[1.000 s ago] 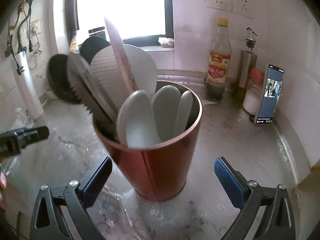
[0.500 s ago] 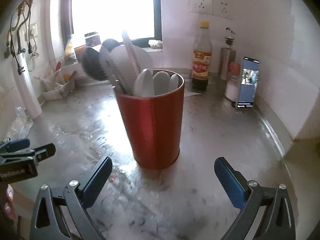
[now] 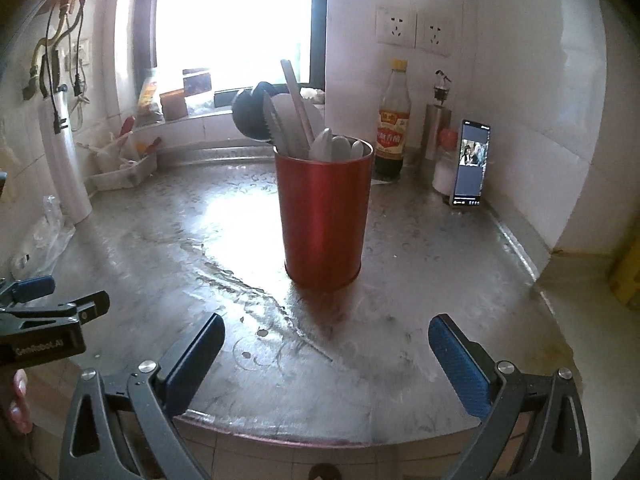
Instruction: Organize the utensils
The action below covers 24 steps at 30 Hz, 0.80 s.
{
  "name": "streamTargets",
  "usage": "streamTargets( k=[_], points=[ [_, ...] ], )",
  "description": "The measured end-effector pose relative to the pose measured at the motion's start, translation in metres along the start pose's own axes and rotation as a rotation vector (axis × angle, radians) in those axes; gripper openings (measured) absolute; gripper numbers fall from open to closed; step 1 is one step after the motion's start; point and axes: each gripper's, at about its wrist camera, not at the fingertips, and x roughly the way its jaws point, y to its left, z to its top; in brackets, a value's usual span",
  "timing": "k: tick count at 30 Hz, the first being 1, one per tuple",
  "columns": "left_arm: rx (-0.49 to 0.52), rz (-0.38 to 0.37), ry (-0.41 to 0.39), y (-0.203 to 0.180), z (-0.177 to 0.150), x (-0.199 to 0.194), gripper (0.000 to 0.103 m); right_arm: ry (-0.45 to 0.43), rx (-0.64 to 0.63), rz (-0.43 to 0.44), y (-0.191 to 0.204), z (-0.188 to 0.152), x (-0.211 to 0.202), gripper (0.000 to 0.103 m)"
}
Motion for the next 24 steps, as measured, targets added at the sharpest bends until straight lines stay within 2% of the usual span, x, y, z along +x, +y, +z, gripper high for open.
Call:
streamTargets(
  k=[9, 24],
  points=[
    [0.001, -0.009, 0.005, 0.004, -0.006, -0.004, 0.094, -0.016, -0.003, -0.013, 0.004, -0.005, -0.014, 0.103],
    [-0.005, 0.03, 0.019, 0.01, -0.013, -0.007, 0.094, -0.026, -0.01, -0.018, 0.007, -0.01, -0.023, 0.103]
  ],
)
